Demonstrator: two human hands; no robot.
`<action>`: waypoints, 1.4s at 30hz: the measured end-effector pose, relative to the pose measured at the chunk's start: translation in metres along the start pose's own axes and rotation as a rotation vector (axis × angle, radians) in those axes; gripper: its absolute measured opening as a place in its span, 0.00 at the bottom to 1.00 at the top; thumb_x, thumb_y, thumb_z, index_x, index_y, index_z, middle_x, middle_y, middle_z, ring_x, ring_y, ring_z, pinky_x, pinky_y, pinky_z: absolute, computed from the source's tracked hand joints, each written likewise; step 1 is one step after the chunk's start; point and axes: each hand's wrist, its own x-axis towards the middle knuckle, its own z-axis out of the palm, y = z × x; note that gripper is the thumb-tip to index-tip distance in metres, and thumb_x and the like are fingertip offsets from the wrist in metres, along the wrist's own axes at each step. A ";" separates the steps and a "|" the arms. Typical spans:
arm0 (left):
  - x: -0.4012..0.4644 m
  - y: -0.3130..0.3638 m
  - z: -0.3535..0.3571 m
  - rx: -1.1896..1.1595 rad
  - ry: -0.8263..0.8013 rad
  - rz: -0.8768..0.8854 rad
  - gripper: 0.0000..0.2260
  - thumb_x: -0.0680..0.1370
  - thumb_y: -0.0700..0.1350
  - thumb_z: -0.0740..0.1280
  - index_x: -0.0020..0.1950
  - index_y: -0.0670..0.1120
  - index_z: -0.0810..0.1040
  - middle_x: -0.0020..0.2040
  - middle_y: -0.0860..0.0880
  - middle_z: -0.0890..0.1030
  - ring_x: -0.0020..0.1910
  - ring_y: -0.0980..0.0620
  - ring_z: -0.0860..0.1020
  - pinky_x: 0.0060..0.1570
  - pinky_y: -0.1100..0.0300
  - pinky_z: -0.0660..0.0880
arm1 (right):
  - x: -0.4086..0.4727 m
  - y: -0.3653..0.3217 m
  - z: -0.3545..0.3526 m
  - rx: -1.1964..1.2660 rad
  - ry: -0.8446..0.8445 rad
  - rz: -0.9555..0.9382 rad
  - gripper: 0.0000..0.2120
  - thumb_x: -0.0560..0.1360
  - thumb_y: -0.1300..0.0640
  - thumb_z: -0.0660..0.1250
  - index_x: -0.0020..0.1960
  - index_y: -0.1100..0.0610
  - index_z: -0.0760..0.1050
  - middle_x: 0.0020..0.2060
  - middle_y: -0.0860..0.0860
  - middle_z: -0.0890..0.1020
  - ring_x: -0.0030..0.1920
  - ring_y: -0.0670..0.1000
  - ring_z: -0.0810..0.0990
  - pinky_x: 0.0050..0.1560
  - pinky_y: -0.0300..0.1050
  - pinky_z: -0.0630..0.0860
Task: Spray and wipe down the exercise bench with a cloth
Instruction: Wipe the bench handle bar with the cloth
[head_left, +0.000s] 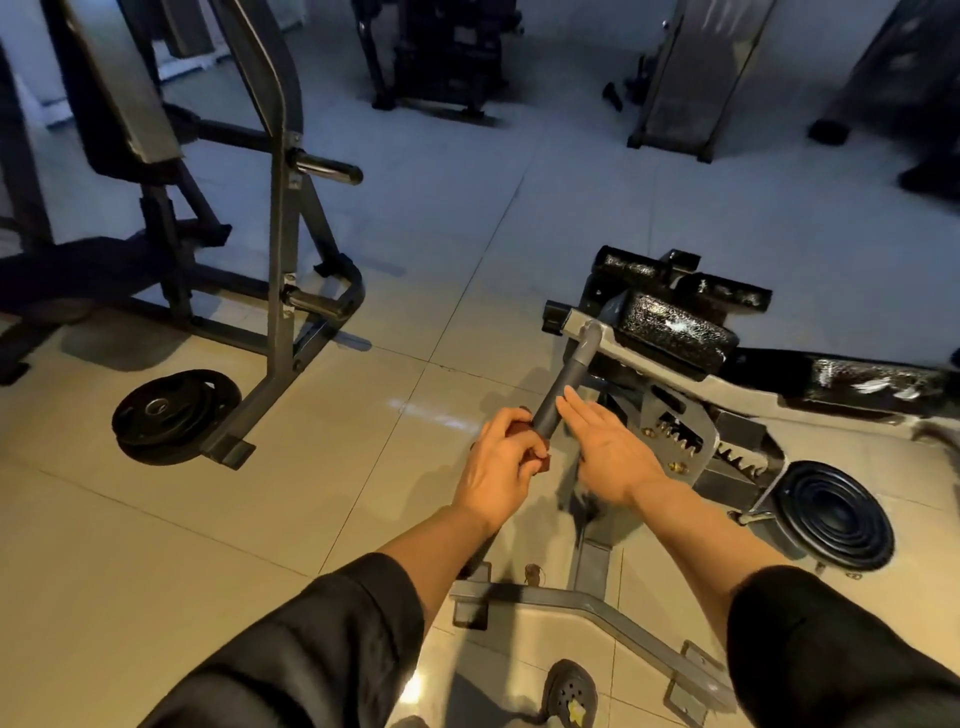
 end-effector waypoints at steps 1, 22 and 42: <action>0.006 0.001 0.002 0.003 -0.008 -0.008 0.07 0.74 0.35 0.70 0.48 0.45 0.80 0.65 0.47 0.70 0.62 0.46 0.73 0.62 0.52 0.73 | 0.003 0.004 -0.002 0.012 -0.004 -0.018 0.40 0.75 0.70 0.57 0.80 0.50 0.42 0.79 0.45 0.41 0.79 0.50 0.44 0.77 0.45 0.48; 0.106 0.020 0.022 0.000 -0.005 0.027 0.05 0.75 0.35 0.69 0.46 0.44 0.78 0.56 0.50 0.73 0.50 0.55 0.74 0.51 0.71 0.70 | 0.023 0.049 -0.020 0.239 0.100 -0.083 0.41 0.75 0.70 0.58 0.79 0.46 0.45 0.79 0.44 0.48 0.78 0.47 0.50 0.75 0.46 0.58; 0.060 0.062 -0.022 -0.173 0.051 0.275 0.23 0.69 0.39 0.77 0.54 0.38 0.66 0.53 0.46 0.63 0.47 0.60 0.67 0.42 0.65 0.75 | -0.026 0.001 -0.043 1.358 0.237 -0.084 0.34 0.64 0.77 0.72 0.65 0.54 0.76 0.58 0.55 0.79 0.58 0.52 0.80 0.53 0.42 0.78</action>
